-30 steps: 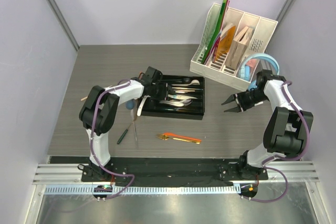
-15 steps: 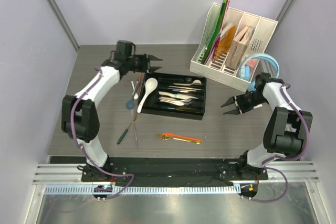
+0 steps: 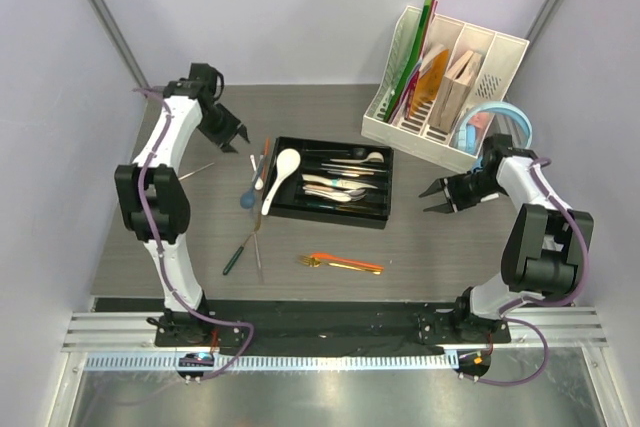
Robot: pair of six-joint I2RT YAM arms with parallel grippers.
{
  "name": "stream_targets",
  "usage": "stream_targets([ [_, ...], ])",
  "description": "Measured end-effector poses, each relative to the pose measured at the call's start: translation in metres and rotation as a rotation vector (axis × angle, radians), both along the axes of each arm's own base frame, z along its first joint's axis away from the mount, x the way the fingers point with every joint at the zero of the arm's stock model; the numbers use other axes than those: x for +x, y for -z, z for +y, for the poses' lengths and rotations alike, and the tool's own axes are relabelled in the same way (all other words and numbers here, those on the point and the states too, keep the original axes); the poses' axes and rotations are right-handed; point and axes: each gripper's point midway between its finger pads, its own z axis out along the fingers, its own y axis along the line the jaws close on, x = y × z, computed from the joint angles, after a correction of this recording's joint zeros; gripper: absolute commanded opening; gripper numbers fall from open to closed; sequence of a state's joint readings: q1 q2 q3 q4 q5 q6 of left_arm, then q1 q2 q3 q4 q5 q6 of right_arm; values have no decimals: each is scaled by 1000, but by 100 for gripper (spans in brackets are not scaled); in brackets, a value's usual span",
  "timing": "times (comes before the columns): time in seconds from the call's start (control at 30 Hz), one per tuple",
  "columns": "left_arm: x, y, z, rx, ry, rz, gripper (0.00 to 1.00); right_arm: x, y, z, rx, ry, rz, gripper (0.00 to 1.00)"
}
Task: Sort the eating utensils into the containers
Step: Pick up the spoon from the center of the board.
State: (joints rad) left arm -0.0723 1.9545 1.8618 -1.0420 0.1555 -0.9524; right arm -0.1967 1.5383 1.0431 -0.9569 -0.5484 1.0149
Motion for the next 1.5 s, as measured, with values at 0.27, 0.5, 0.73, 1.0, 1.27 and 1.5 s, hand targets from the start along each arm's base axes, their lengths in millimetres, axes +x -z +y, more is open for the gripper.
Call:
stream_targets([
  [0.27,-45,103,31,208,146,285,41,15,11,17,6,-36,17,42],
  [0.5,-38,126,38,249,179,320,41,38,6,19,3,-50,-32,42],
  [0.73,-10,111,36,255,168,228,42,44,5,19,10,-55,-36,42],
  [1.0,11,130,27,214,185,223,43,49,8,19,19,-60,-29,42],
  [1.27,19,137,22,201,200,226,43,52,7,20,22,-67,-34,42],
  [1.5,22,137,20,200,202,213,43,55,6,19,21,-79,-42,41],
])
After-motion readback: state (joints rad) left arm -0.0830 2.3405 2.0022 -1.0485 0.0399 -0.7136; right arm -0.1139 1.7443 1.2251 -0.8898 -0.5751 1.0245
